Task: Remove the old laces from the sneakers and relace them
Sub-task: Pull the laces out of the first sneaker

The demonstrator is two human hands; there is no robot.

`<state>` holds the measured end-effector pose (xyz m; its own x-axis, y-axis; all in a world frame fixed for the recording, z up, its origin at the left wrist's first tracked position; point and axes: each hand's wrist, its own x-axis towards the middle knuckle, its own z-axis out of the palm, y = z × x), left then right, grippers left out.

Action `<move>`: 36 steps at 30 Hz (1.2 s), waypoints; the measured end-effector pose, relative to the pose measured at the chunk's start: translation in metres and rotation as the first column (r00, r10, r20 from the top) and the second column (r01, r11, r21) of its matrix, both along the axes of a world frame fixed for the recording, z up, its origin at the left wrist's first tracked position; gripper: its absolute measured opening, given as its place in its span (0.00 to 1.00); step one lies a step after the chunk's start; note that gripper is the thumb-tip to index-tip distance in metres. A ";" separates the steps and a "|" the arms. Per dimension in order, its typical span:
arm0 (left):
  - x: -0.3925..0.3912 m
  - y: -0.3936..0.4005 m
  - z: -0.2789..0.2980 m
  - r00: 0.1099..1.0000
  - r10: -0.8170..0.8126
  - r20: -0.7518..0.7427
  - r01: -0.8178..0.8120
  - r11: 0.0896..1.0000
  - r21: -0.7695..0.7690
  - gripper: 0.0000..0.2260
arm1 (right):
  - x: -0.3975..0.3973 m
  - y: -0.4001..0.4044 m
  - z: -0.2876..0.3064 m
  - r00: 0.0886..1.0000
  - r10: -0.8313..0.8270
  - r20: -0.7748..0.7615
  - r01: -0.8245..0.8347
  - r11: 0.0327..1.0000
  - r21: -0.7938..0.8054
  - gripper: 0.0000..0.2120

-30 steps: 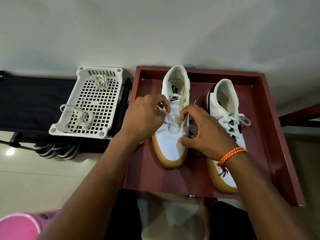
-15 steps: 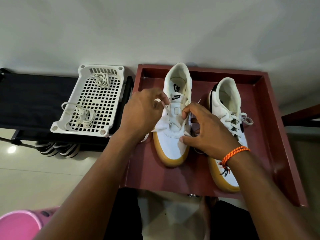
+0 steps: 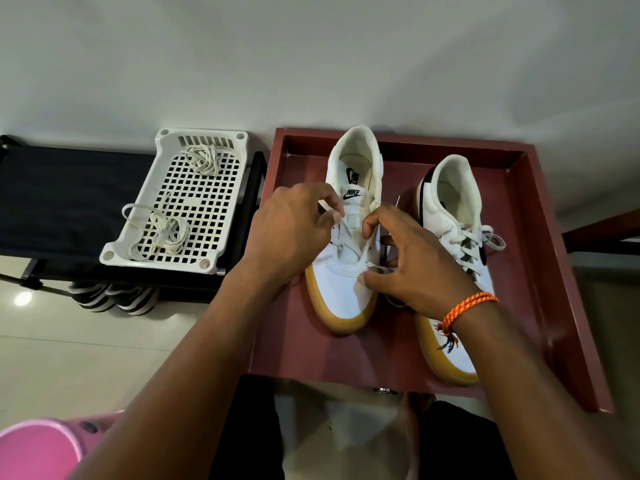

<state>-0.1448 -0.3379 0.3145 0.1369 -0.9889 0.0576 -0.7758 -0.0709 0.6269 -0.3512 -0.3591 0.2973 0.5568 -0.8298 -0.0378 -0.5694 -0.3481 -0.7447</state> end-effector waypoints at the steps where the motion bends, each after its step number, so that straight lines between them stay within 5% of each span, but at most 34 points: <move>1: 0.001 0.000 -0.001 1.000 -0.025 -0.013 0.025 1.000 -0.005 0.07 | 0.000 0.000 -0.001 1.000 -0.001 0.001 0.001 1.000 0.001 0.26; 6: -0.013 0.004 -0.003 0.958 -0.281 -0.058 0.286 0.920 0.267 0.04 | 0.000 -0.001 -0.002 1.000 0.006 0.002 -0.006 1.000 -0.006 0.26; 10: -0.014 0.003 -0.005 0.975 -0.213 0.060 0.198 0.962 0.188 0.03 | 0.000 -0.001 -0.003 1.000 0.002 0.011 -0.002 1.000 0.009 0.25; 15: 0.005 -0.001 -0.003 0.999 0.028 0.016 -0.028 0.999 -0.018 0.06 | -0.001 0.000 0.000 1.000 -0.004 0.002 0.004 1.000 0.005 0.26; 19: -0.001 0.001 0.000 0.982 -0.148 -0.113 0.163 0.978 0.127 0.10 | -0.001 -0.001 0.000 1.000 -0.008 0.002 0.008 1.000 0.002 0.26; 23: -0.012 0.003 -0.006 0.961 -0.268 -0.060 0.275 0.925 0.264 0.02 | 0.000 -0.001 -0.001 1.000 0.003 0.000 -0.003 1.000 0.000 0.26; 30: 0.005 -0.002 -0.003 1.000 -0.006 -0.024 0.007 1.000 0.024 0.07 | 0.000 0.000 -0.001 1.000 -0.001 0.017 0.000 1.000 0.022 0.26; 36: -0.006 0.003 -0.001 0.961 -0.243 -0.130 0.265 0.944 0.195 0.08 | -0.001 -0.001 -0.001 1.000 0.003 0.006 -0.003 1.000 0.015 0.26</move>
